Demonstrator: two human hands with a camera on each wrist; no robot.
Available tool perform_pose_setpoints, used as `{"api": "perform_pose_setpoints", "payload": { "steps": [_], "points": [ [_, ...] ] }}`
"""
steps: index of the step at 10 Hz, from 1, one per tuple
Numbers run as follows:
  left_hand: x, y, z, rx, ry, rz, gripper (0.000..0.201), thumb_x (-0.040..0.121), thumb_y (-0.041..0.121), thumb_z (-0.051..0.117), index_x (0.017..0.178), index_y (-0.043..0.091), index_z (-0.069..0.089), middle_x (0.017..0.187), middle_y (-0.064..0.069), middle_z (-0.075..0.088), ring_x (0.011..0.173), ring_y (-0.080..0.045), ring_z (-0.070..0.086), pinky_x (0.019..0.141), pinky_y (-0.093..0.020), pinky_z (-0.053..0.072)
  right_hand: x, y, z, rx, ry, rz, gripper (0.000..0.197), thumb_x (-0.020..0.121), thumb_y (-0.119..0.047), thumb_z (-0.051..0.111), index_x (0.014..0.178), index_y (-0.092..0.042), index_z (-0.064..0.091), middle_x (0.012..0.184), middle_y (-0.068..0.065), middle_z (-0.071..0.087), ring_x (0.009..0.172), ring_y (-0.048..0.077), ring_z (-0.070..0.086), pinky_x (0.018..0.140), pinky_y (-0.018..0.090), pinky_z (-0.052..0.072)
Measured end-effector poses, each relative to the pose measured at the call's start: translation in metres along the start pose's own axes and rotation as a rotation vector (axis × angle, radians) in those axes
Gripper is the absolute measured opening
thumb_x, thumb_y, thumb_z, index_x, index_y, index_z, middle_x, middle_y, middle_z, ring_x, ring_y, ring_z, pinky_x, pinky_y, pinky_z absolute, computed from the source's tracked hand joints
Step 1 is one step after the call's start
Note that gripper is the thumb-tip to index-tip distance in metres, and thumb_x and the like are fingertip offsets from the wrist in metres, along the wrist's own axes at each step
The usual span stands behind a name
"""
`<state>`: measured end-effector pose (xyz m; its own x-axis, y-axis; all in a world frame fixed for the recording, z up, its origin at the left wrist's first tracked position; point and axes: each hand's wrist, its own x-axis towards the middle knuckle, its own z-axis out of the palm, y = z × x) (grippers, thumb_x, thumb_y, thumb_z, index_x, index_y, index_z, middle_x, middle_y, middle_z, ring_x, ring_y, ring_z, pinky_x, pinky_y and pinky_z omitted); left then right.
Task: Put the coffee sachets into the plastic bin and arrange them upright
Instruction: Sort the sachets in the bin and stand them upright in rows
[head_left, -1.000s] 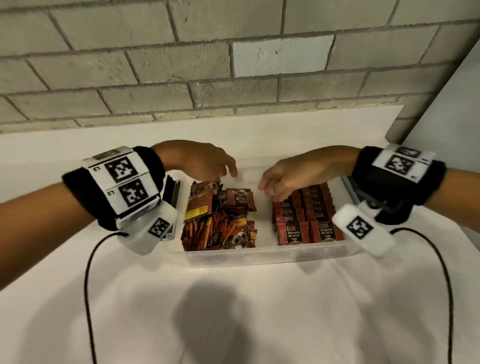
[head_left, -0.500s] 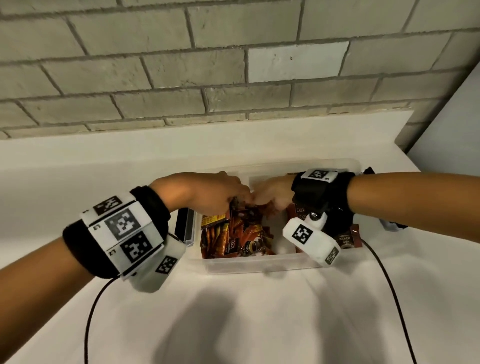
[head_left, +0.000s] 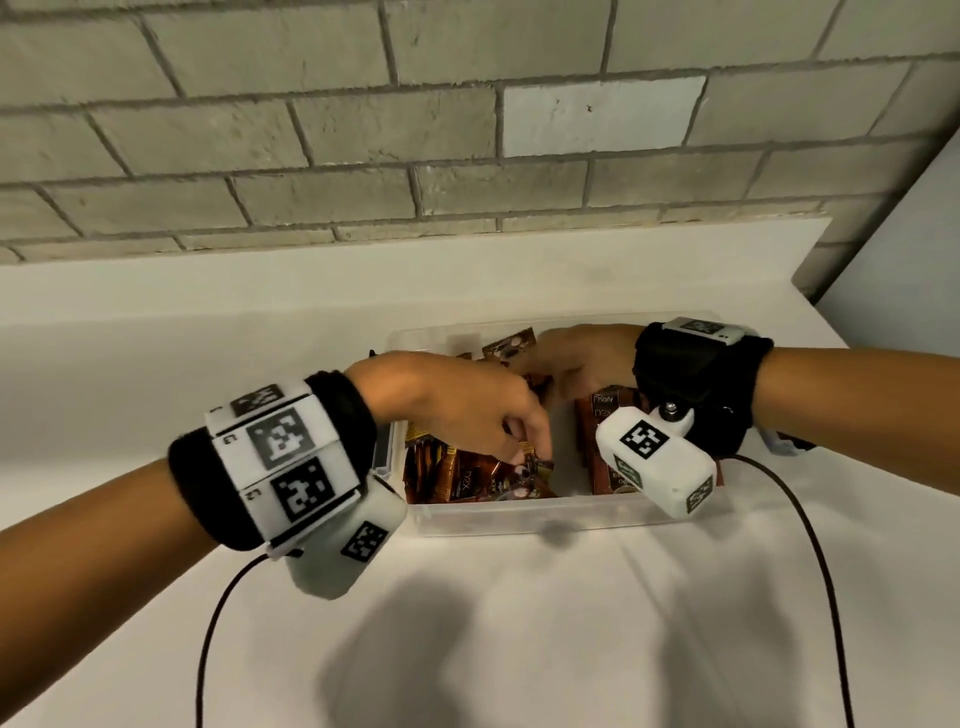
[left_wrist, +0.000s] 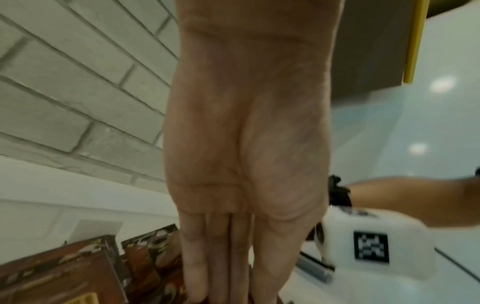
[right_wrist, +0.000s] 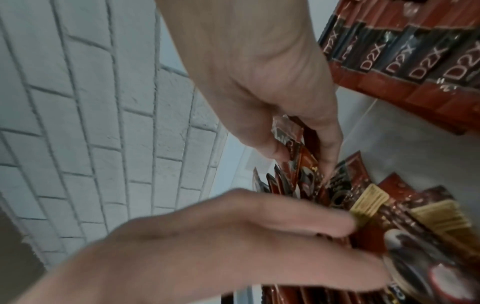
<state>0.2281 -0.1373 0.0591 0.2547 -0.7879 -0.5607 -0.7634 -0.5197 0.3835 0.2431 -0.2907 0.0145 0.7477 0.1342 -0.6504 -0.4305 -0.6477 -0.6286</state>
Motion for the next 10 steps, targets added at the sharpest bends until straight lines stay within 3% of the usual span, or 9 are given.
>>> {"api": "perform_pose_setpoints", "payload": {
  "steps": [1,2,3,4,5,6,7,8,10],
  "points": [
    [0.024,0.007,0.007,0.121,-0.099,0.037,0.041,0.097,0.026,0.049,0.138,0.029,0.046,0.14,0.007,0.049,0.124,-0.01,0.046,0.104,-0.026,0.036,0.0,0.01,0.003,0.26,0.008,0.048,0.005,0.092,-0.003,0.054,0.088,-0.003,0.057,0.085,0.007,0.059,0.072,0.016,0.057,0.059,0.02,0.053],
    [0.045,0.008,0.016,0.158,-0.22,0.038,0.053,0.093,0.029,0.052,0.144,0.032,0.036,0.146,0.004,0.042,0.132,-0.017,0.04,0.11,-0.039,0.034,0.012,0.011,0.011,0.276,-0.017,0.136,0.011,0.093,-0.001,0.052,0.084,-0.006,0.057,0.081,0.009,0.06,0.07,0.019,0.057,0.063,0.028,0.051],
    [0.055,0.005,0.025,0.192,-0.301,0.014,0.057,0.091,0.039,0.051,0.145,0.035,0.031,0.15,0.007,0.036,0.136,-0.017,0.035,0.111,-0.04,0.032,0.025,0.014,0.014,0.243,-0.028,0.132,0.013,0.094,-0.005,0.051,0.085,-0.006,0.059,0.082,0.008,0.061,0.072,0.019,0.057,0.066,0.031,0.05],
    [0.057,-0.001,0.03,0.249,-0.35,-0.055,0.059,0.093,0.046,0.046,0.147,0.034,0.027,0.154,0.005,0.029,0.14,-0.021,0.028,0.113,-0.043,0.028,0.024,0.013,0.009,0.247,-0.025,0.119,0.01,0.092,-0.007,0.055,0.083,-0.01,0.057,0.083,0.006,0.06,0.071,0.015,0.058,0.056,0.022,0.054],
    [0.053,-0.002,0.027,0.317,-0.326,-0.058,0.052,0.095,0.035,0.044,0.145,0.031,0.031,0.154,0.008,0.026,0.14,-0.02,0.026,0.11,-0.037,0.027,0.03,0.016,0.001,0.285,-0.032,0.147,0.009,0.091,-0.007,0.058,0.084,-0.013,0.057,0.088,0.004,0.058,0.077,0.014,0.058,0.062,0.019,0.057],
    [0.049,-0.003,0.024,0.405,-0.302,-0.097,0.048,0.092,0.033,0.049,0.14,0.029,0.042,0.147,0.004,0.037,0.133,-0.023,0.036,0.099,-0.037,0.037,0.041,0.02,0.001,0.228,-0.04,0.146,0.007,0.084,-0.009,0.065,0.088,-0.012,0.06,0.093,0.008,0.062,0.086,0.018,0.061,0.091,0.037,0.053],
    [0.047,-0.004,0.025,0.439,-0.302,-0.145,0.044,0.089,0.034,0.053,0.133,0.031,0.05,0.135,0.003,0.05,0.119,-0.023,0.048,0.084,-0.033,0.042,0.04,0.016,0.006,0.183,-0.007,0.124,0.032,0.079,-0.013,0.07,0.108,-0.002,0.061,0.113,0.018,0.066,0.102,0.03,0.065,0.091,0.044,0.053],
    [0.045,-0.006,0.026,0.413,-0.291,-0.144,0.043,0.091,0.028,0.053,0.133,0.03,0.05,0.131,0.002,0.052,0.113,-0.022,0.05,0.08,-0.032,0.041,0.038,0.012,0.012,0.275,-0.016,0.12,0.029,0.09,-0.001,0.057,0.118,0.004,0.054,0.117,0.022,0.063,0.105,0.035,0.063,0.087,0.043,0.054],
    [0.036,-0.009,0.027,0.3,-0.175,-0.043,0.03,0.09,0.024,0.06,0.119,0.018,0.061,0.107,-0.003,0.063,0.086,-0.018,0.055,0.083,-0.036,0.052,0.039,0.011,0.012,0.219,0.042,0.079,0.024,0.087,0.002,0.061,0.111,0.007,0.059,0.111,0.022,0.065,0.104,0.033,0.065,0.093,0.042,0.052]
  ]
}}
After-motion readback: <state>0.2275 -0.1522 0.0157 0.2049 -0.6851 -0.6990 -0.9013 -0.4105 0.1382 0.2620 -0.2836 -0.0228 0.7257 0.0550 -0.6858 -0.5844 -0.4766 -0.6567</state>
